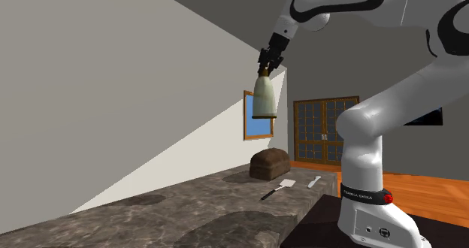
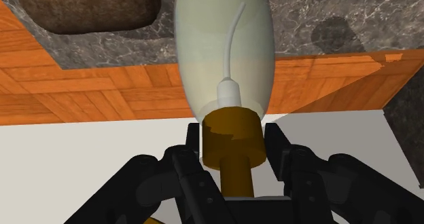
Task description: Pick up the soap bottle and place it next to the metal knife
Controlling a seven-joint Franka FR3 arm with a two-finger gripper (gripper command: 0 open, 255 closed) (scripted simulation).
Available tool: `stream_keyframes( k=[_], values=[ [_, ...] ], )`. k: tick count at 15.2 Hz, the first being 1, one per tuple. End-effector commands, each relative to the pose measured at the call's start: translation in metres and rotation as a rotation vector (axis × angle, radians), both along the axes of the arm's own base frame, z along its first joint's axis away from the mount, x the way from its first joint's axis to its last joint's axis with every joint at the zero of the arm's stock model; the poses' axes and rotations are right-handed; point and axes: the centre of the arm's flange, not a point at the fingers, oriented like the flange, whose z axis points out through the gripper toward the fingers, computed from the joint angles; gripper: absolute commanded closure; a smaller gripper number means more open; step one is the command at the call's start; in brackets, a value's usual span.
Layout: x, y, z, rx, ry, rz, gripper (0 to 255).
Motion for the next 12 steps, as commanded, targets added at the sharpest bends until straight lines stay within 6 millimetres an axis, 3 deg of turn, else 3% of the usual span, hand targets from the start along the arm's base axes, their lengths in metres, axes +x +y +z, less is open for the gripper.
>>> stream_keyframes(
  k=[1, 12],
  values=[
    [-0.002, -0.032, 0.001, 0.000, -0.001, 0.001, 255],
    [-0.013, -0.177, 0.001, 0.000, -0.001, 0.001, 255]
  ],
)
